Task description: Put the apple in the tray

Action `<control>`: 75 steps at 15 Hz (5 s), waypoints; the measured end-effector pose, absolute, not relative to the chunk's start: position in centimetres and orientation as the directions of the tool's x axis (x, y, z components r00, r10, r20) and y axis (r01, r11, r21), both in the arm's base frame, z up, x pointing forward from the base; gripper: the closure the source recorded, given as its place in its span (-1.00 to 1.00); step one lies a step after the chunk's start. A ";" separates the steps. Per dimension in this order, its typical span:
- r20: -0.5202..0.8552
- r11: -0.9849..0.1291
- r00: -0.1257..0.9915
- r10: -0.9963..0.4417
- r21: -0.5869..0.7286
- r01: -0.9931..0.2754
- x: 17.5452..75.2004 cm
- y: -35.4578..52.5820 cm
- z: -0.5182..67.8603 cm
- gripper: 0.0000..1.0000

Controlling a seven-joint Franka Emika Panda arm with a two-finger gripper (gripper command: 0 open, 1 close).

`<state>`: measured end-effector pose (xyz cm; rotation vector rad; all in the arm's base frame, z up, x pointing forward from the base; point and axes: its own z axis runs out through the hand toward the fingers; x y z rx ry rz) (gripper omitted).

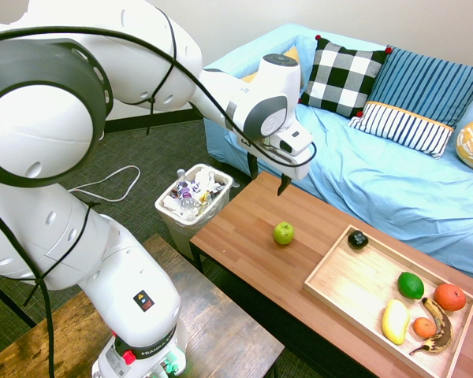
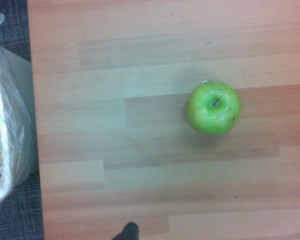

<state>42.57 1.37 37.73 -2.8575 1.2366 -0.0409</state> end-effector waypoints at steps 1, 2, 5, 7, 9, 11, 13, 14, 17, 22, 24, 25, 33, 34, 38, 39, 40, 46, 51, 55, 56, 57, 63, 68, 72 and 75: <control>0.015 -0.684 0.684 -0.729 -0.038 -0.728 42.7 1.4 37.8 -1.00; 0.020 -0.684 0.684 -0.729 -0.044 -0.728 42.9 1.4 37.8 -1.00; 0.012 -0.671 0.671 -0.741 -0.045 -0.740 44.9 1.1 37.4 -1.00; 0.000 -0.649 0.649 -0.760 -0.023 -0.760 46.9 0.8 36.0 -1.00; -0.007 -0.626 0.626 -0.780 0.007 -0.780 49.0 0.3 34.0 -1.00; -0.025 -0.604 0.603 -0.797 0.037 -0.796 50.7 -0.5 31.3 -1.00; -0.046 -0.588 0.587 -0.809 0.062 -0.806 51.9 -1.3 28.2 -1.00; -0.055 -0.583 0.580 -0.813 0.070 -0.809 52.5 -1.6 26.7 -1.00; -0.084 -0.573 0.567 -0.819 0.102 -0.813 54.0 -1.6 23.1 -1.00; -0.108 -0.560 0.549 -0.829 0.151 -0.815 56.1 -1.3 18.2 -1.00; -0.121 -0.557 0.543 -0.831 0.179 -0.811 56.4 -1.4 16.4 -1.00; -0.128 -0.555 0.540 -0.832 0.192 -0.809 56.5 -1.4 15.7 -1.00; -0.159 -0.548 0.525 -0.836 0.272 -0.791 57.1 -1.7 12.0 -1.00; -0.163 -0.551 0.527 -0.834 0.280 -0.786 57.2 -1.5 11.4 -1.00; -0.179 -0.558 0.529 -0.830 0.306 -0.772 57.2 -0.8 10.3 1.00; -0.180 -0.557 0.527 -0.831 0.307 -0.772 57.3 -0.8 10.2 1.00; -0.182 -0.555 0.524 -0.832 0.307 -0.773 57.3 -0.8 10.1 1.00; -0.189 -0.549 0.516 -0.836 0.310 -0.776 57.5 -0.9 9.5 1.00; -0.153 -0.529 0.507 -0.848 0.260 -0.808 59.6 -2.3 12.9 1.00; -0.093 -0.466 0.456 -0.885 0.170 -0.869 61.7 -7.1 20.2 1.00; -0.078 -0.436 0.429 -0.900 0.146 -0.888 62.0 -9.1 21.9 1.00; -0.071 -0.399 0.393 -0.917 0.127 -0.908 61.9 -11.2 23.0 1.00; -0.048 -0.150 0.146 -0.988 0.085 -0.985 58.8 -25.8 24.3 1.00; -0.023 -0.013 0.010 -1.000 0.113 -0.993 57.6 -33.8 20.5 1.00; -0.028 0.005 -0.010 -1.000 0.150 -0.989 58.8 -34.8 15.1 1.00; -0.047 0.014 -0.022 -0.999 0.169 -0.985 59.3 -35.5 13.2 1.00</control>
